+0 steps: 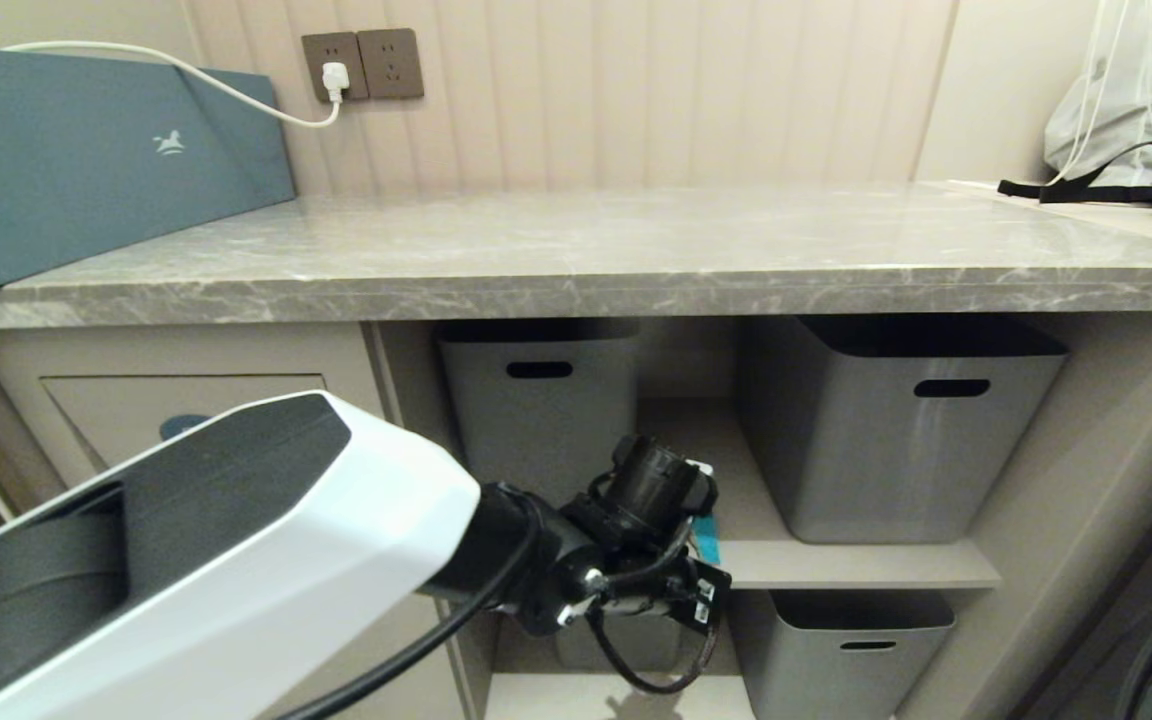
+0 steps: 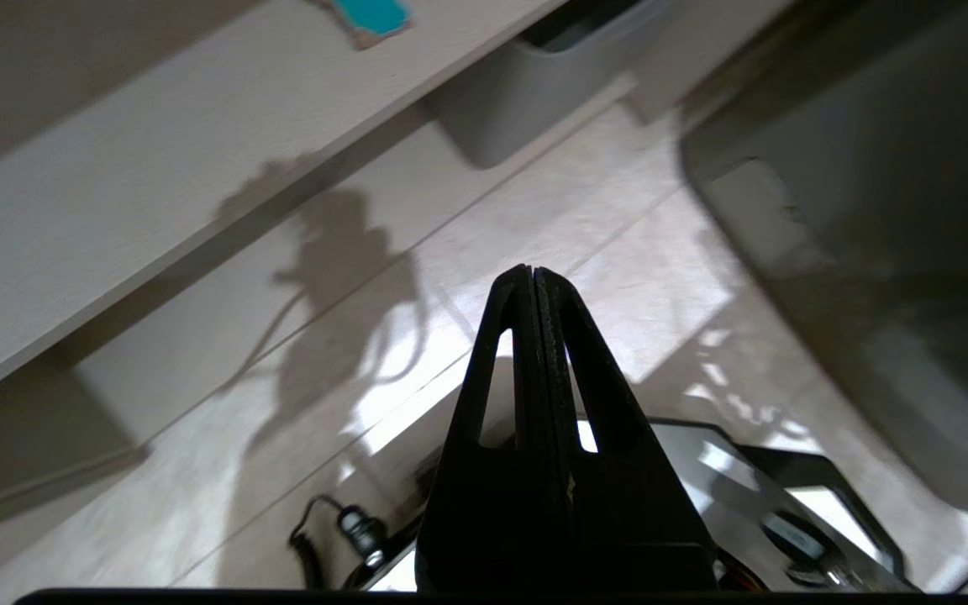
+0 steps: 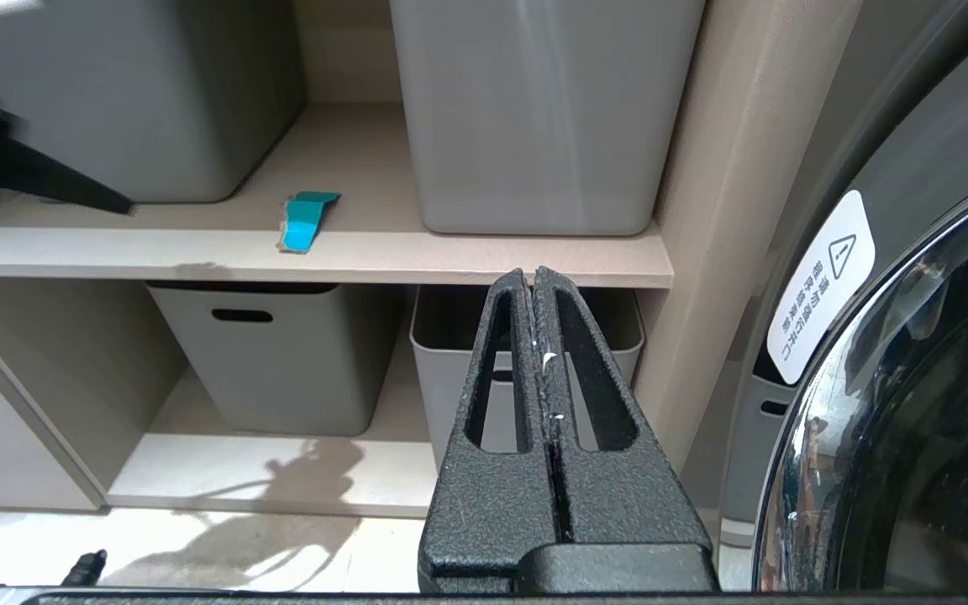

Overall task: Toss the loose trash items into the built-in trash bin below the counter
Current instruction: Pick up the garbage

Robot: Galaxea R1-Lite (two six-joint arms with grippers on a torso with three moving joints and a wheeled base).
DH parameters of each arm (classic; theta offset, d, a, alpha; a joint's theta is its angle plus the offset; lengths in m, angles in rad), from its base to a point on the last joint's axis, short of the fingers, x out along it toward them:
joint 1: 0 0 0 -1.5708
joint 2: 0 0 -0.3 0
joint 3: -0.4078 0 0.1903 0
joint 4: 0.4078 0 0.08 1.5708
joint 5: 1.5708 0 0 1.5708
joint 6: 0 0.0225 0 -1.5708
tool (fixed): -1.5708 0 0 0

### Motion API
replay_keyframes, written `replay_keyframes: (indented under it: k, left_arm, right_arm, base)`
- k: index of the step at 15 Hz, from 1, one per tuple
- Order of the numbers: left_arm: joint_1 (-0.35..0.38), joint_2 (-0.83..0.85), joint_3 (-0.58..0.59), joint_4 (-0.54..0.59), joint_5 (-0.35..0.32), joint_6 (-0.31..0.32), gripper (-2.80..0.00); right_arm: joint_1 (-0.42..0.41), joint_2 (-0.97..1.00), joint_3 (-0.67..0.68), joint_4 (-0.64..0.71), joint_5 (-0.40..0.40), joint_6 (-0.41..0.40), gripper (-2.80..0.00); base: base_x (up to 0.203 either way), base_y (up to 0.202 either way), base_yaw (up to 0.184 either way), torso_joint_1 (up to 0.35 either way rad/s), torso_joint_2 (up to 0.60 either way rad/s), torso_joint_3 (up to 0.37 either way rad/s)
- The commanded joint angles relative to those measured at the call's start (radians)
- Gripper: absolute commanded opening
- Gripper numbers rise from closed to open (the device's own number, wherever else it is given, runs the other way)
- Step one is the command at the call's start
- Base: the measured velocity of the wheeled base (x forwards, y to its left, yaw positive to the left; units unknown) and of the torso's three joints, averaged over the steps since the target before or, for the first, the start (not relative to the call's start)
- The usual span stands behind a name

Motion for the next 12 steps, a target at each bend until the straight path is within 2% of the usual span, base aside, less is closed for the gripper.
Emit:
replay_keyframes:
  k: [1,2,3,5,6,8,9,12]
  left_arm:
    - [-0.017,0.074,-0.117,0.108,0.036,-0.007,-2.8]
    - [-0.021,0.1,-0.202,0.178,0.049,-0.013,-2.8]
    - [-0.023,0.13,-0.295,0.243,0.057,-0.018,0.0]
    - [-0.023,0.203,-0.491,0.385,0.068,-0.029,0.0]
    - [-0.019,0.225,-0.54,0.425,0.076,-0.031,0.0]
    - [0.0,0.286,-0.547,0.454,0.123,-0.036,0.0]
    - [0.004,0.295,-0.545,0.395,0.13,-0.037,0.0]
    - [0.018,0.346,-0.544,0.1,0.163,-0.036,0.0]
  right_arm:
    - [0.0,0.0,0.0,0.0,0.0,0.0,-2.8]
    - [0.0,0.0,0.0,0.0,0.0,0.0,-2.8]
    - [0.0,0.0,0.0,0.0,0.0,0.0,-2.8]
    - [0.0,0.0,0.0,0.0,0.0,0.0,-2.8]
    - [0.0,0.0,0.0,0.0,0.0,0.0,-2.8]
    - [0.0,0.0,0.0,0.0,0.0,0.0,-2.8]
    - [0.0,0.0,0.0,0.0,0.0,0.0,-2.8]
    - [0.0,0.0,0.0,0.0,0.0,0.0,-2.8]
  base:
    - [0.0,0.0,0.0,0.0,0.0,0.0]
    - [0.0,0.0,0.0,0.0,0.0,0.0]
    - [0.0,0.0,0.0,0.0,0.0,0.0]
    - [0.0,0.0,0.0,0.0,0.0,0.0]
    - [0.0,0.0,0.0,0.0,0.0,0.0]
    - [0.0,0.0,0.0,0.0,0.0,0.0]
    - [0.0,0.0,0.0,0.0,0.0,0.0]
    - [0.0,0.0,0.0,0.0,0.0,0.0]
